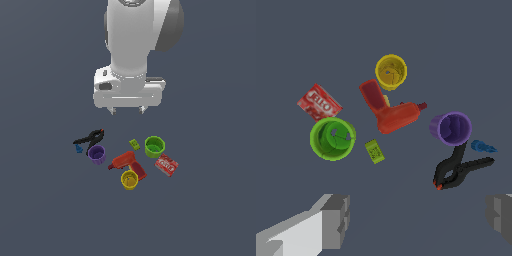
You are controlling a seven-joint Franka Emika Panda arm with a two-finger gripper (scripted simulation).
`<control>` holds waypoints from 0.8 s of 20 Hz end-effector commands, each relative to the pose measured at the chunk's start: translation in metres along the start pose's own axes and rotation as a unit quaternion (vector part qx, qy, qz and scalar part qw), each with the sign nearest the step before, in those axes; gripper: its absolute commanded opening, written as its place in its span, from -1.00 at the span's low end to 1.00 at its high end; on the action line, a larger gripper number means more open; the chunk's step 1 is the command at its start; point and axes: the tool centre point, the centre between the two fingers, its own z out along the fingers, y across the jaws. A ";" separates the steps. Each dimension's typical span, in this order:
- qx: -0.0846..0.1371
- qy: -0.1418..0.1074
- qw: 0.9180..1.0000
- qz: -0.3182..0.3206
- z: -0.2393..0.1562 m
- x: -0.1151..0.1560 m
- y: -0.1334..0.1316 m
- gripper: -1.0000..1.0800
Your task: Pick up a designated object from a clutter of objects.
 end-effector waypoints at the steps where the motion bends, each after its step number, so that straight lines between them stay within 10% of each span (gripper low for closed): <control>1: -0.001 0.000 1.000 -0.002 -0.001 0.000 0.000 0.92; 16: -0.002 0.008 0.999 -0.051 0.054 0.008 -0.008 0.92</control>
